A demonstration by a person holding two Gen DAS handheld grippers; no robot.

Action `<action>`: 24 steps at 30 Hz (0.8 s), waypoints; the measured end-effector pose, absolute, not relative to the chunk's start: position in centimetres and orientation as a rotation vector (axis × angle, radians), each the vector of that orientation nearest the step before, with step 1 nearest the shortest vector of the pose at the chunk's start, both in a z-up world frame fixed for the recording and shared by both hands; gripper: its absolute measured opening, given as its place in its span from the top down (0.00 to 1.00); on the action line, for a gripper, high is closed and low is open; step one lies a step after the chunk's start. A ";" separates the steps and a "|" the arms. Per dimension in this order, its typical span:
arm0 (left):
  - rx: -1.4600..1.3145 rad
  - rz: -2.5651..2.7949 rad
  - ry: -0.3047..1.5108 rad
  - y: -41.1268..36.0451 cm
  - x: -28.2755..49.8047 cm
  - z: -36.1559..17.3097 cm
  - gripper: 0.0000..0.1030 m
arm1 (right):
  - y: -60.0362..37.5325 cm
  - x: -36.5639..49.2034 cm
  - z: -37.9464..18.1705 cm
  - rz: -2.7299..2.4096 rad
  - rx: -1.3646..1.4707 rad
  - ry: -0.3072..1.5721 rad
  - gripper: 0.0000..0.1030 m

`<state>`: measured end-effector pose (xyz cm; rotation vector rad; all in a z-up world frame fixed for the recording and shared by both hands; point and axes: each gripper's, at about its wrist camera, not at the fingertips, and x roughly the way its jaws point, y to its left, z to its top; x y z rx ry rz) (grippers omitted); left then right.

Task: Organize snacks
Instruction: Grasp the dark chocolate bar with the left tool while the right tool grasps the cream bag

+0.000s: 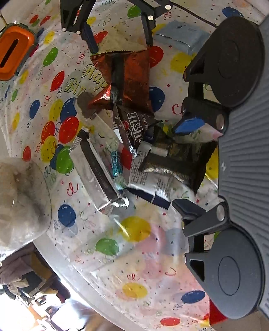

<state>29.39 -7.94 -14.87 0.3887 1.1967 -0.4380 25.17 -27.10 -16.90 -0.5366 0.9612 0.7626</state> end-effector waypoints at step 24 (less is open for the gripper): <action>0.125 -0.322 1.171 -6.2 28.1 -13.7 0.64 | -28.8 23.6 -15.2 0.653 -0.435 0.916 0.70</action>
